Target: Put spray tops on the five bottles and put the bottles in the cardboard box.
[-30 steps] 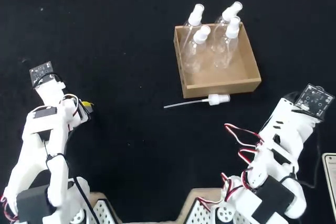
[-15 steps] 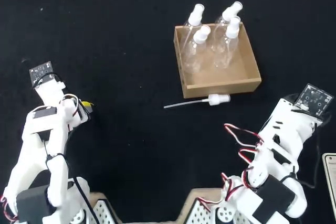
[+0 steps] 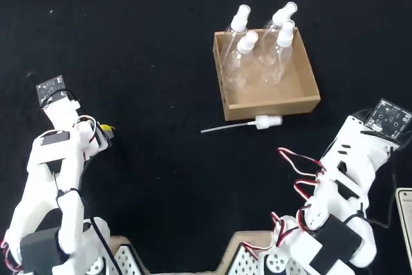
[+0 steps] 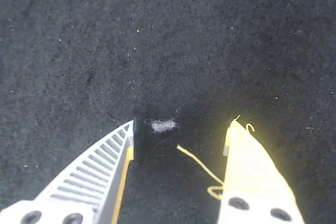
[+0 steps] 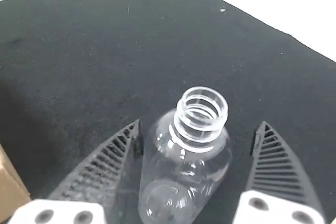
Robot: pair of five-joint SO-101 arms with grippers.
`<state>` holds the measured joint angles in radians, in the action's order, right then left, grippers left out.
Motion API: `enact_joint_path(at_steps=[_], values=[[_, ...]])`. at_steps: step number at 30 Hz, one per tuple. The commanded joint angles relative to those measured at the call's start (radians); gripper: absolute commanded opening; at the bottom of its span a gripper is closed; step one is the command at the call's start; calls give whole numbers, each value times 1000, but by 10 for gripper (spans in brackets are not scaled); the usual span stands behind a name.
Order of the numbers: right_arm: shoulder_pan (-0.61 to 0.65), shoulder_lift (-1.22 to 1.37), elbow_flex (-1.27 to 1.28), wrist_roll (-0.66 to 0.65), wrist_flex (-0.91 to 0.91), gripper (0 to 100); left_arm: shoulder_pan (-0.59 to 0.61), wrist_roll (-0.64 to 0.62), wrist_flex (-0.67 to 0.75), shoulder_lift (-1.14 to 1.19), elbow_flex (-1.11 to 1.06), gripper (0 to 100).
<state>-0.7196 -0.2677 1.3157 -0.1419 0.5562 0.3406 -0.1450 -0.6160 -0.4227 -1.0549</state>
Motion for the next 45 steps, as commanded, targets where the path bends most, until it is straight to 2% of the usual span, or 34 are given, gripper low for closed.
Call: enact_joint_path(at_steps=[1, 5, 14, 18, 22, 26, 29, 32, 39, 45], values=[[14, 8, -28, 11, 8, 279, 5, -3, 14, -14, 7, 270], [15, 8, -21, 9, 8, 161, 5, -3, 14, -14, 7, 270], [-18, -79, -48, 5, -26, 152, 1, -3, 11, -12, 7, 270], [-34, -295, -65, 5, -287, 151, -2, -3, 9, -12, 7, 270], [-25, -590, -147, 2, -756, 151, -21, -2, 5, -14, 16, 270], [-23, -839, -257, 2, -1157, 151, -113, 94, -106, -14, 107, 270], [-23, -967, -277, 0, -1290, 152, -229, 238, -232, -3, 213, 270], [-23, -1035, -269, -40, -1366, 152, -328, 393, -301, -3, 286, 270], [-26, -1049, -263, -89, -1551, 155, -533, 600, -261, -2, 306, 273], [-31, -1049, -263, -104, -1559, 155, -667, 615, -161, 0, 305, 273]])
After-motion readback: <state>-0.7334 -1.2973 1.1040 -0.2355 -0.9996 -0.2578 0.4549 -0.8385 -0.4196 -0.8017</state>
